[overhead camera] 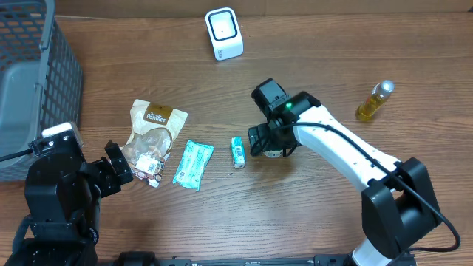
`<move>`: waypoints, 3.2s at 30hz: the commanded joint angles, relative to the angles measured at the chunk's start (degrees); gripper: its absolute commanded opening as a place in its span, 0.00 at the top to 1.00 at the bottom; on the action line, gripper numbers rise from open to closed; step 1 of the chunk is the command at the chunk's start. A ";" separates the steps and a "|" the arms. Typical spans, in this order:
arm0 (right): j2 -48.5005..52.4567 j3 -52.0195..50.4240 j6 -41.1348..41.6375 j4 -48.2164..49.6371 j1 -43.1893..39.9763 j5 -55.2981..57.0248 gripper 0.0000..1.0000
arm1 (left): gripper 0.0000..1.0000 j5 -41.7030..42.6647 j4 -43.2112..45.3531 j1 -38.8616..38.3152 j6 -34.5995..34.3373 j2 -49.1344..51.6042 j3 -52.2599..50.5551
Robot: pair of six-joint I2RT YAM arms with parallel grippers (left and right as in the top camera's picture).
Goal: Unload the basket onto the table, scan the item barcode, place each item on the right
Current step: 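Close the right gripper on the green-capped jar, then hold the green-capped jar with the right gripper, adjusting grip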
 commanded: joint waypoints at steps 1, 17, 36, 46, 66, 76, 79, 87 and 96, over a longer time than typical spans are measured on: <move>-0.13 7.15 0.39 -2.38 -0.15 0.04 0.00 | 0.00 -0.61 0.04 0.31 -0.15 -0.22 0.31; -0.11 12.63 14.34 -8.09 -0.15 -2.19 0.00 | 0.00 -0.61 0.04 0.31 -0.15 -0.22 0.31; -0.02 7.45 26.67 -8.02 -0.22 2.75 0.00 | 0.00 -0.61 0.04 0.31 -0.15 -0.22 0.31; 0.00 0.33 29.51 -0.24 -0.22 2.73 0.00 | 0.00 -0.61 0.04 0.31 -0.15 -0.22 0.31; 0.00 -11.74 30.32 15.58 -0.22 5.42 0.00 | 0.00 -0.61 0.04 0.31 -0.15 -0.22 0.31; 0.00 -12.13 30.12 16.22 -0.20 8.96 0.00 | 0.00 -0.61 0.04 0.31 -0.15 -0.22 0.31; -0.02 -12.09 30.10 17.16 -0.22 6.25 0.00 | 0.00 -0.61 0.04 0.31 -0.15 -0.22 0.31; -0.02 -11.39 29.86 16.92 -0.22 5.79 0.00 | 0.00 -0.61 0.04 0.31 -0.15 -0.22 0.31; -0.02 -11.41 29.90 16.63 -0.22 5.95 0.00 | 0.00 -0.61 0.04 0.31 -0.13 -0.22 0.31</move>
